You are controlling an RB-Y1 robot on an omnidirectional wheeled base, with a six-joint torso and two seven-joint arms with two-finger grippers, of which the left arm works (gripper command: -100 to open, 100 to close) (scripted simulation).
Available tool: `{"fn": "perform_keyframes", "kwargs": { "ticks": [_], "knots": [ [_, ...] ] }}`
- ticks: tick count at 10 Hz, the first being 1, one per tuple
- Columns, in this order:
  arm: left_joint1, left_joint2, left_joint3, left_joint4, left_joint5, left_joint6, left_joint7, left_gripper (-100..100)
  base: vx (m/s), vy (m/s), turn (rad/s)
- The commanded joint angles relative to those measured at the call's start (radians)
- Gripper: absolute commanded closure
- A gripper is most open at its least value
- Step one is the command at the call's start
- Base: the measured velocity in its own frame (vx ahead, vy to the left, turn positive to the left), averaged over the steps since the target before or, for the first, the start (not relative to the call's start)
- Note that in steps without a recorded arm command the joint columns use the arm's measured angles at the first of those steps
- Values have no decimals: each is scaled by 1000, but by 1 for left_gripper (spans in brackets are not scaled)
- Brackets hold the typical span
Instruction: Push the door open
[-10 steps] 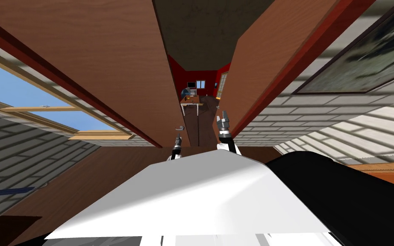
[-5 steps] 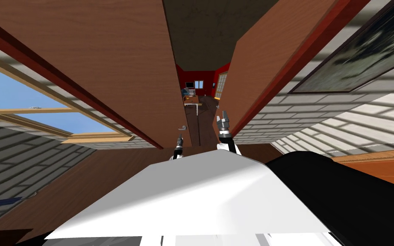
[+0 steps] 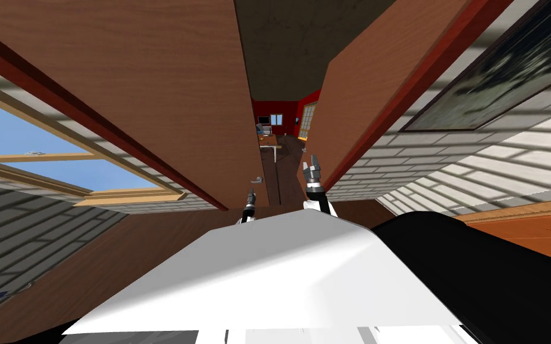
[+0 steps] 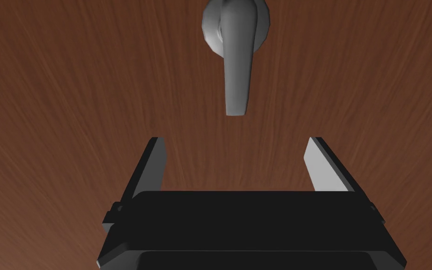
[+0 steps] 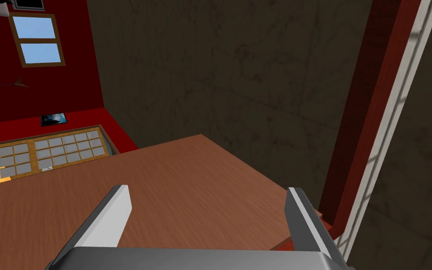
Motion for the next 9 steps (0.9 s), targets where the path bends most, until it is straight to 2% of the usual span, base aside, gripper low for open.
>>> {"fn": "perform_keyframes", "kwargs": {
  "ticks": [1,3,5,7,8,9],
  "knots": [
    [-2,22,2,3,1,-2,2,-100,190,-19,-20],
    [-5,27,6,7,3,-3,2,-100,223,-7,-24],
    [-8,11,10,10,5,-3,3,-100,193,-25,-22],
    [-10,-26,14,13,7,-4,3,-100,185,-15,-18],
    [-9,-17,12,18,6,-9,2,-100,64,-5,-2],
    [-9,-17,12,18,6,-9,2,100,-6,0,4]
  ]
}}
